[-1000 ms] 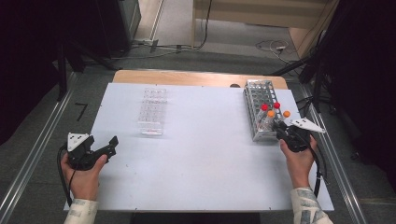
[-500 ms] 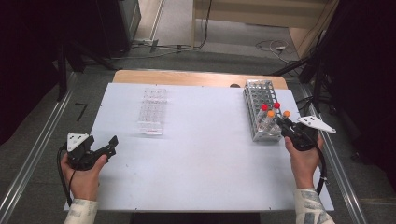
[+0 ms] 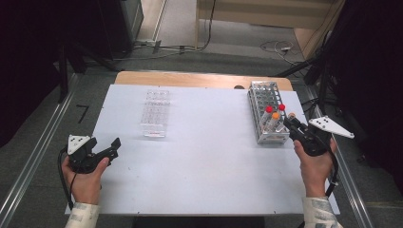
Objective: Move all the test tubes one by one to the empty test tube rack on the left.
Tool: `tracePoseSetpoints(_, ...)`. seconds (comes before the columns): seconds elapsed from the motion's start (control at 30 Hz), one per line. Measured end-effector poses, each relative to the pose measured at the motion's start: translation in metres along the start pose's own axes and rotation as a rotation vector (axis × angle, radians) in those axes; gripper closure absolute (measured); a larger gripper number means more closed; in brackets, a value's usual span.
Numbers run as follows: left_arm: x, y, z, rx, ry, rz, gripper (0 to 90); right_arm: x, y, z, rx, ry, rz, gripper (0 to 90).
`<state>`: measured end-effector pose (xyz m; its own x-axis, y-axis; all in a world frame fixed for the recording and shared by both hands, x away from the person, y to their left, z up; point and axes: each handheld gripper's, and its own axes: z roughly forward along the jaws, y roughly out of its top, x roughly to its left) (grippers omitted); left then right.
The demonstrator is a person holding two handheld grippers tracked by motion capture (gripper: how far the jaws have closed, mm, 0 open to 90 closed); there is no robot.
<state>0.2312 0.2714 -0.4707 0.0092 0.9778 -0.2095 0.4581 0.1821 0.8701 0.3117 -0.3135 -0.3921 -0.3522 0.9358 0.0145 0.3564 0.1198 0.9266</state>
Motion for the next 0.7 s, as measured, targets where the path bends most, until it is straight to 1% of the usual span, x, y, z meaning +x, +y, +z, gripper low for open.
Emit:
tracePoseSetpoints(0.07, -0.002, 0.001, 0.0, -0.002, -0.015, 0.002, 15.1, 0.005, 0.0, -0.001, 0.011, 0.013, -0.006, 73.2)
tracePoseSetpoints(0.1, -0.002, 0.001, 0.0, -0.002, -0.015, 0.002, 15.3, 0.005, 0.0, -0.001, 0.011, 0.013, -0.006, 73.2)
tracePoseSetpoints(0.13, -0.005, 0.001, 0.001, 0.003, -0.03, 0.007, 15.3, 0.01, 0.0, -0.001, 0.021, 0.031, -0.011, 73.2)
tracePoseSetpoints(0.23, -0.008, 0.001, 0.002, 0.007, -0.045, 0.016, 15.3, 0.02, -0.001, 0.001, 0.039, 0.054, -0.031, 73.2)
tracePoseSetpoints(0.33, -0.014, 0.003, 0.004, 0.012, -0.071, 0.024, 15.3, 0.031, -0.002, 0.005, 0.053, 0.083, -0.049, 73.2)
tracePoseSetpoints(0.37, -0.018, 0.004, 0.004, 0.004, -0.078, 0.036, 15.3, 0.035, -0.002, 0.007, 0.055, 0.09, -0.058, 73.2)
tracePoseSetpoints(0.43, -0.022, 0.007, 0.004, 0.005, -0.087, 0.049, 15.3, 0.043, -0.003, 0.01, 0.062, 0.107, -0.074, 73.2)
tracePoseSetpoints(0.53, -0.033, 0.011, 0.007, -0.001, -0.114, 0.059, 16.2, 0.054, -0.004, 0.014, 0.069, 0.135, -0.09, 73.2)
tracePoseSetpoints(0.63, -0.045, 0.016, 0.011, 0.005, -0.141, 0.074, 16.9, 0.065, -0.005, 0.018, 0.076, 0.159, -0.103, 73.2)
tracePoseSetpoints(0.67, -0.045, 0.016, 0.011, 0.005, -0.141, 0.074, 16.9, 0.068, -0.005, 0.02, 0.076, 0.169, -0.107, 73.2)
tracePoseSetpoints(0.7, -0.054, 0.016, 0.015, 0.01, -0.156, 0.092, 16.9, 0.072, -0.006, 0.023, 0.083, 0.176, -0.111, 73.2)
